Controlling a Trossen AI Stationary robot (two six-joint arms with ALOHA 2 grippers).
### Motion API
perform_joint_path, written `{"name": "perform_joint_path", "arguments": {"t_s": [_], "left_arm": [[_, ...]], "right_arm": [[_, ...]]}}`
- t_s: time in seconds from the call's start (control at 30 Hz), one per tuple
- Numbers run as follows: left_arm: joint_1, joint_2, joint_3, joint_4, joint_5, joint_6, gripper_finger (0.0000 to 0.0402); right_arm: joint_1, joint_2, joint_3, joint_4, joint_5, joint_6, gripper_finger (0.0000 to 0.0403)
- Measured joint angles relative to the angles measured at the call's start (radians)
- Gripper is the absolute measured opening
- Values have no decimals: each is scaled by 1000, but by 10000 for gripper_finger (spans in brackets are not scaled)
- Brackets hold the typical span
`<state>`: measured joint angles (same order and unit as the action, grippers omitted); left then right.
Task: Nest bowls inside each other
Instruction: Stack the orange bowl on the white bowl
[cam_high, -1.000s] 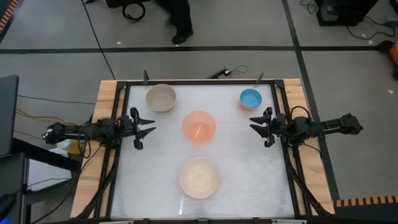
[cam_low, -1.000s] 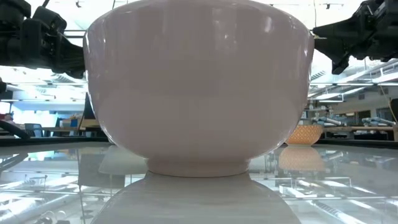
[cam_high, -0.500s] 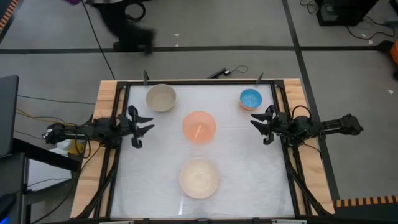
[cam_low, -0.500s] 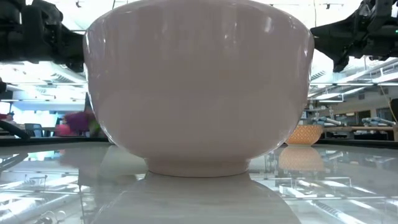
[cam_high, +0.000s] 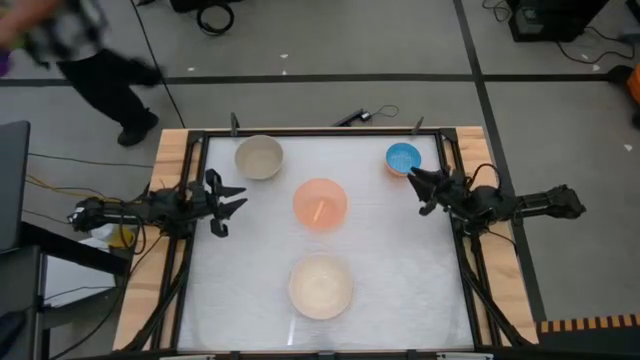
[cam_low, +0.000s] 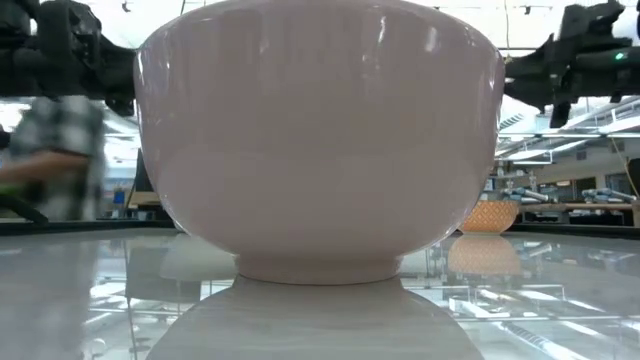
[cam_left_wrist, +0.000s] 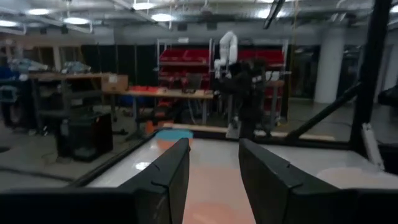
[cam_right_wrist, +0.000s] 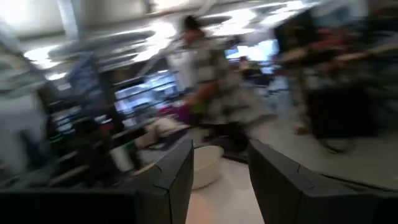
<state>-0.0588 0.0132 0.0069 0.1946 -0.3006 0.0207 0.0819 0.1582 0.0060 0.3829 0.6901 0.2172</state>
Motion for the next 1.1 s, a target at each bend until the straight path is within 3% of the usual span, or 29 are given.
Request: {"name": "perform_joint_path", "arguments": {"t_s": [0.13, 0.33, 0.5, 0.7, 0.97, 1.1], "left_arm": [[0, 15, 0, 0, -55, -23, 142], [17, 120, 0, 43, -192, -66, 165], [89, 268, 10, 98, -172, -110, 216], [140, 467, 110, 105, -123, -131, 262], [198, 647, 234, 101, -124, -160, 266], [245, 714, 303, 61, -104, -172, 266]], "right_arm": [[-34, 47, 0, 3, -18, 17, 158], [-105, 179, 33, 5, -141, 71, 158], [-167, 358, 88, 5, -136, 153, 161], [-217, 543, 162, 50, -153, 254, 182], [-216, 800, 326, 28, -271, 278, 212], [-222, 938, 466, -98, -273, 300, 213]]}}
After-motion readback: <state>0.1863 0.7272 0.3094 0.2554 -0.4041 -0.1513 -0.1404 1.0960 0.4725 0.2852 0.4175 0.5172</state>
